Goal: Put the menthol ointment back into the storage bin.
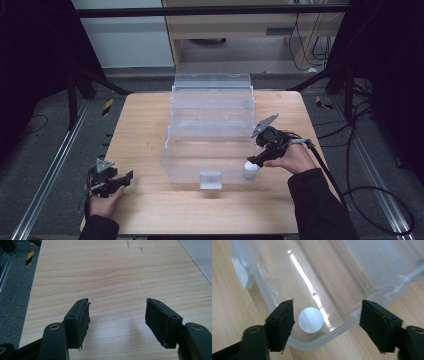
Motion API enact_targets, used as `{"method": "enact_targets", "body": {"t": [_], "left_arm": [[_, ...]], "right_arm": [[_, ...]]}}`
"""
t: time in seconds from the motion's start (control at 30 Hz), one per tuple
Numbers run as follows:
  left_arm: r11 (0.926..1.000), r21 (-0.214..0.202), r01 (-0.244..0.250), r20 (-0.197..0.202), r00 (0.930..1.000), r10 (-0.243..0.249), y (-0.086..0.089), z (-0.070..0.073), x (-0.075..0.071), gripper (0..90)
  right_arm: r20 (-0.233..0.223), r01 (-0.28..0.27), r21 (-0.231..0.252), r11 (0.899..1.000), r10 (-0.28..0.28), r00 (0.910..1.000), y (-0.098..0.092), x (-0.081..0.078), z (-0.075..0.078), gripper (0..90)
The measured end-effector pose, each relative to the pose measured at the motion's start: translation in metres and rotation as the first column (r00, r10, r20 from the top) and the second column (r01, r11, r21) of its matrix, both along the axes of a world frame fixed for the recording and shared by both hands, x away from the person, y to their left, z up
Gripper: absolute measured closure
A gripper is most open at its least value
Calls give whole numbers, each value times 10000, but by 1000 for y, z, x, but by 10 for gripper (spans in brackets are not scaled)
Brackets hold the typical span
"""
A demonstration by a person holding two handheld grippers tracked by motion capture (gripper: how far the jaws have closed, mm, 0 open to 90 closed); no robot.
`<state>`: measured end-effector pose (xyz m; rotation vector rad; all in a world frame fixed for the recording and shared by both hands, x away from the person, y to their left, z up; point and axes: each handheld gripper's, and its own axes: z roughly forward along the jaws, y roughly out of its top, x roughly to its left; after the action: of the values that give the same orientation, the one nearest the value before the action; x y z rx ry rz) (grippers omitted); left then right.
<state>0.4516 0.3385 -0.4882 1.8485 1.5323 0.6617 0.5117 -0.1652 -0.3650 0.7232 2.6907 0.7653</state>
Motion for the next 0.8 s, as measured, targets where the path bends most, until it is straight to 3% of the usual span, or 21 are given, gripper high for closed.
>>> {"method": "enact_targets", "body": {"t": [0.03,0.07,0.13,0.23,0.27,0.3,0.33,0.43,0.47,0.57,0.6,0.63,0.7,0.73,0.77,0.8], "left_arm": [[10000,0,0,0,10000,0,0,0,0,356],[10000,6,10,3,10000,-10,0,0,0,356],[10000,25,29,-1,10000,-29,-1,0,0,356],[10000,49,-4,-12,10000,4,-1,0,0,357],[10000,48,-13,-14,10000,13,-1,0,0,360],[10000,42,-18,-16,10000,18,-1,0,0,360],[10000,31,-35,-24,10000,35,-1,0,0,368],[10000,-8,-44,-31,10000,44,-1,1,0,389],[10000,-23,-59,-39,10000,59,-1,1,-1,405],[10000,-98,-8,-66,10000,7,-1,2,-1,436],[9999,-128,13,-72,10000,-14,-1,2,-1,460],[9999,-138,32,-72,10000,-33,-1,2,-1,460],[9999,-162,51,-57,10000,-52,-1,3,-2,483],[9998,-181,53,-39,10000,-53,-1,3,-2,504],[9998,-181,53,-39,10000,-53,-1,3,-2,512],[9998,-191,53,-22,10000,-53,-1,3,-2,519]], "right_arm": [[0,0,0,10000,0,10000,0,0,0,250],[324,301,584,9978,-320,9990,-8,-4,2,231],[476,504,829,9953,-545,9974,-13,-7,4,222],[897,1038,1735,9794,-1206,9886,-29,-17,6,208],[1001,1327,2191,9667,-1575,9824,-37,-23,4,192],[1001,1327,2191,9667,-1575,9824,-37,-23,4,192],[1089,1654,2509,9538,-1976,9742,-46,-30,2,192],[1115,2154,3041,9280,-2592,9594,-59,-38,-6,190],[1115,2154,3041,9280,-2592,9594,-59,-38,-6,190],[1083,2702,3729,8877,-3309,9374,-74,-46,-17,187],[925,3030,4034,8634,-3679,9253,-83,-49,-25,187],[925,3030,4034,8634,-3679,9253,-83,-49,-25,187],[865,3283,4116,8502,-3950,9146,-91,-51,-34,189],[727,3485,4204,8377,-4140,9074,-97,-53,-43,189],[727,3485,4204,8377,-4140,9074,-97,-53,-43,189],[703,3705,4430,8164,-4436,8934,-103,-55,-51,186]]}}
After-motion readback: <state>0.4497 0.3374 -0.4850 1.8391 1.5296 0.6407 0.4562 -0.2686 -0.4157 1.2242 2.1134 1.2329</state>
